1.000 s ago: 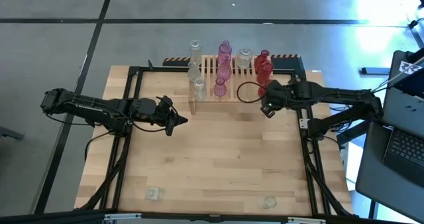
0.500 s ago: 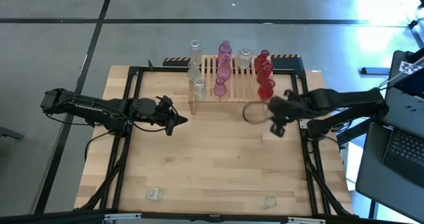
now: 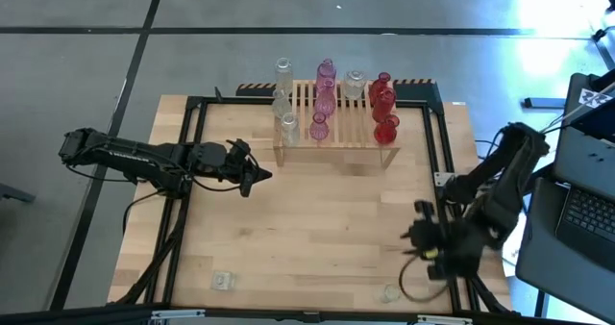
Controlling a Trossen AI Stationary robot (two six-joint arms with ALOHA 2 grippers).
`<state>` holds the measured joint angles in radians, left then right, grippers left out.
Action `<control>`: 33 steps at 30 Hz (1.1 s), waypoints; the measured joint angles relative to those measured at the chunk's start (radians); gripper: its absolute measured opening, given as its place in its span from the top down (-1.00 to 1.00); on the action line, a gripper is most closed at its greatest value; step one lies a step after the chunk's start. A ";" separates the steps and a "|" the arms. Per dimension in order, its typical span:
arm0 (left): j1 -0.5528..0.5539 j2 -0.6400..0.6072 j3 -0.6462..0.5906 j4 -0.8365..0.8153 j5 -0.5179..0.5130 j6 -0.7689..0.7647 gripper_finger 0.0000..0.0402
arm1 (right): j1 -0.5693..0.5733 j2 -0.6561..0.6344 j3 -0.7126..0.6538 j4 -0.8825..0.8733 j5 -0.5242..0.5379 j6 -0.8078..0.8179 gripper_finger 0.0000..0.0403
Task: Sort vases onto shelf
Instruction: Put the transparent vase on the shelf aligned with the other transparent vase
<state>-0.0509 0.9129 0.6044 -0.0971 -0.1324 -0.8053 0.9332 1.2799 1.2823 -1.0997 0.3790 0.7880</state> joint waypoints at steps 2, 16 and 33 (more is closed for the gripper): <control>0.000 0.000 0.000 0.000 0.000 -0.007 1.00 | 0.047 0.056 0.000 -0.031 -0.034 0.093 0.41; 0.000 0.000 0.000 0.008 0.024 -0.061 1.00 | 0.190 0.359 0.000 0.200 -0.143 0.253 0.11; -0.030 0.000 0.000 0.024 0.049 -0.113 1.00 | 0.145 0.454 -0.001 0.296 0.034 0.255 -0.45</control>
<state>-0.0807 0.9131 0.6044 -0.0730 -0.0833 -0.9180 1.0787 1.7340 1.2812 -0.8041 0.4133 1.0430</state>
